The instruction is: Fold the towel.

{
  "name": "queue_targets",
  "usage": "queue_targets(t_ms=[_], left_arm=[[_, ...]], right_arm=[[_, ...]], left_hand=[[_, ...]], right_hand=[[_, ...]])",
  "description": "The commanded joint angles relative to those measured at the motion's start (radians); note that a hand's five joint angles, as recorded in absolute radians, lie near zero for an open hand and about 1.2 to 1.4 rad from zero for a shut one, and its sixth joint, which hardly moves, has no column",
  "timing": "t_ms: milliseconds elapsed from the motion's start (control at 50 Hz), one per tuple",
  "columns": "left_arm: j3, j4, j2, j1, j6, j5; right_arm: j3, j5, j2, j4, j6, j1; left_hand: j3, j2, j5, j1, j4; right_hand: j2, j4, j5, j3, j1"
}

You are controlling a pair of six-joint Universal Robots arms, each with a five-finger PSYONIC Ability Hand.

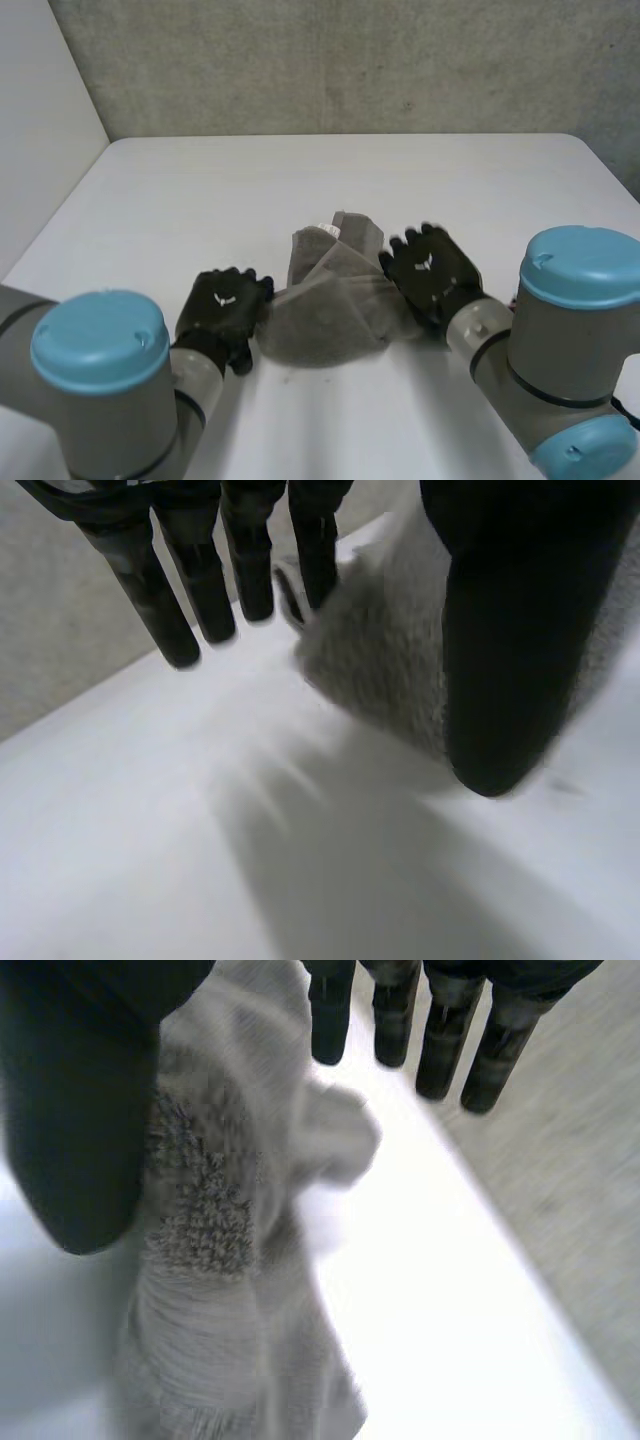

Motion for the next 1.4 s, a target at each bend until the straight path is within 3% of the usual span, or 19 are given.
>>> queue_targets(t_ms=[20, 200, 300, 400, 580, 780, 820, 860, 880, 900, 1020, 1120, 1240, 1280, 1320, 1340, 1360, 1380, 1400], left_arm=[[-0.013, -0.014, 0.120, -0.032, 0.002, -0.001], [0.047, 0.002, 0.191, -0.017, -0.005, -0.003], [0.085, -0.003, 0.176, -0.015, -0.025, -0.006], [0.120, -0.012, 0.114, -0.017, -0.067, -0.005], [0.176, -0.037, 0.010, -0.038, -0.119, 0.066], [0.205, -0.041, -0.079, -0.061, -0.119, 0.075], [0.202, -0.043, -0.084, -0.061, -0.120, 0.074], [0.193, -0.054, -0.088, -0.060, -0.120, 0.071], [0.193, -0.054, -0.088, -0.060, -0.120, 0.071], [0.188, -0.060, -0.088, -0.060, -0.120, 0.069], [0.151, -0.078, -0.081, -0.057, -0.116, 0.039], [0.122, -0.080, -0.081, -0.050, -0.111, 0.012], [0.101, -0.078, -0.071, -0.041, -0.111, 0.011], [0.095, -0.075, -0.055, -0.031, -0.110, 0.011], [0.094, -0.071, -0.048, -0.023, -0.108, 0.014], [0.104, -0.069, -0.045, -0.014, -0.104, 0.015], [0.104, -0.069, -0.045, -0.014, -0.104, 0.015], [0.114, -0.066, -0.045, 0.005, -0.096, 0.015], [0.114, -0.066, -0.045, 0.005, -0.096, 0.015]], right_arm=[[-0.004, -0.003, -0.060, 0.112, 0.039, -0.063], [-0.004, -0.031, -0.173, 0.117, 0.259, -0.135], [-0.026, -0.158, -0.202, 0.131, 0.457, -0.210], [-0.029, -0.228, -0.199, 0.163, 0.506, -0.244], [-0.036, -0.241, -0.137, 0.166, 0.501, -0.299], [-0.065, -0.239, -0.079, 0.166, 0.498, -0.304], [-0.081, -0.239, -0.067, 0.171, 0.498, -0.304], [-0.093, -0.244, -0.050, 0.175, 0.498, -0.304], [-0.107, -0.250, -0.033, 0.186, 0.497, -0.304], [-0.107, -0.250, -0.033, 0.186, 0.497, -0.304], [-0.234, -0.261, 0.062, 0.336, 0.495, -0.294], [-0.323, -0.275, 0.131, 0.457, 0.480, -0.287], [-0.377, -0.348, 0.189, 0.546, 0.419, -0.256], [-0.388, -0.350, 0.202, 0.549, 0.411, -0.235], [-0.412, -0.351, 0.235, 0.551, 0.405, -0.198], [-0.412, -0.351, 0.235, 0.551, 0.405, -0.198], [-0.423, -0.354, 0.257, 0.551, 0.403, -0.186], [-0.423, -0.354, 0.257, 0.551, 0.403, -0.186], [-0.435, -0.360, 0.278, 0.557, 0.402, -0.175]], left_hand=[[-0.165, -0.164, -0.160, -0.152, -0.162], [-0.142, -0.140, -0.136, -0.128, -0.138], [-0.109, -0.108, -0.104, -0.096, -0.106], [0.008, 0.009, 0.013, 0.021, 0.011], [0.108, 0.109, 0.113, 0.121, 0.111], [0.117, 0.118, 0.122, 0.130, 0.120], [0.170, 0.171, 0.175, 0.183, 0.173], [0.470, 0.471, 0.475, 0.483, 0.473], [0.472, 0.473, 0.477, 0.485, 0.475], [0.675, 0.677, 0.681, 0.689, 0.679], [1.014, 1.015, 1.019, 1.027, 1.017], [1.015, 1.016, 1.020, 1.028, 1.018], [1.015, 1.016, 1.020, 1.028, 1.018], [1.015, 1.016, 1.020, 1.028, 1.018], [1.015, 1.016, 1.020, 1.028, 1.018], [1.015, 1.016, 1.020, 1.028, 1.018], [1.015, 1.016, 1.020, 1.028, 1.018], [1.015, 1.016, 1.020, 1.028, 1.018], [1.015, 1.016, 1.020, 1.028, 1.018]], right_hand=[[-0.104, -0.111, -0.120, -0.104, -0.066], [-0.104, -0.111, -0.120, -0.104, -0.066], [-0.104, -0.111, -0.120, -0.104, -0.066], [-0.104, -0.111, -0.120, -0.104, -0.066], [-0.104, -0.111, -0.120, -0.104, -0.066], [-0.104, -0.111, -0.120, -0.104, -0.066], [-0.104, -0.111, -0.120, -0.104, -0.066], [-0.104, -0.111, -0.120, -0.104, -0.066], [-0.104, -0.111, -0.120, -0.104, -0.066], [-0.104, -0.111, -0.120, -0.104, -0.066], [-0.104, -0.111, -0.120, -0.104, -0.066], [-0.104, -0.111, -0.120, -0.104, -0.066], [-0.104, -0.111, -0.120, -0.104, -0.066], [-0.047, -0.054, -0.063, -0.046, -0.009], [0.300, 0.293, 0.284, 0.301, 0.338], [0.303, 0.295, 0.286, 0.303, 0.340], [0.541, 0.534, 0.525, 0.541, 0.579], [0.543, 0.536, 0.527, 0.544, 0.581], [0.767, 0.760, 0.751, 0.767, 0.805]])
